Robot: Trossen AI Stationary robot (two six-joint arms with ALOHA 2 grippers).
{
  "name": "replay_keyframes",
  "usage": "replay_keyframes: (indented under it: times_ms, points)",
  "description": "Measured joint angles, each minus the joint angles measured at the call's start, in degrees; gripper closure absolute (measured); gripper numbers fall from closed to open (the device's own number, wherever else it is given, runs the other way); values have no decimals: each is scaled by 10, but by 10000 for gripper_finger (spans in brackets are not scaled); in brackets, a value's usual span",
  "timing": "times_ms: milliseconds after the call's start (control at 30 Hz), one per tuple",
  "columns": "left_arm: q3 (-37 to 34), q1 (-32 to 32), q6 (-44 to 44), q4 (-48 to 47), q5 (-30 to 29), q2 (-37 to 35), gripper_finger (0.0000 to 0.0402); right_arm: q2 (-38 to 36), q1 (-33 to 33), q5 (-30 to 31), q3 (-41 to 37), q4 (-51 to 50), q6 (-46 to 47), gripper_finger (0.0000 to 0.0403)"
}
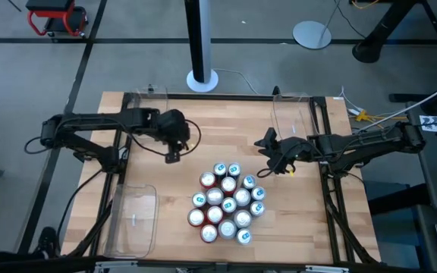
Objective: Sort soda cans
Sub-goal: Move the transparent bins into the top middle
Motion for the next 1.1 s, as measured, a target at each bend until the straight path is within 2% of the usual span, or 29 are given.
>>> replay_keyframes:
  times_ms: [100, 167, 233, 300, 467, 600, 700, 867, 1100]
  points:
    - [0, 0, 0, 23, 0, 2, 276, -1, 0, 17, 6, -24, 20, 205]
    - [0, 1, -5, 32, 0, 3, 276, -1, -3, 55, 24, -67, 37, 205]
    - [0, 7, -9, 25, -1, 5, 276, -1, -23, 91, 44, -111, 42, 205]
    - [0, 11, -9, 26, -2, 5, 276, 0, -62, 95, 52, -118, 42, 205]
    - [0, 11, 4, 23, -3, 4, 276, 28, -206, -14, 57, -122, 11, 205]
    - [0, 11, 5, 21, -3, 4, 276, 73, -302, -58, 57, -110, -18, 205]
    - [0, 11, 21, 8, -3, 4, 276, 115, -345, -86, 58, -96, -18, 205]
    - [0, 11, 25, -5, -3, 4, 276, 188, -356, -87, 89, -104, 5, 205]
    - [0, 11, 17, -5, -5, 4, 276, 270, -362, -31, 158, -181, 46, 205]
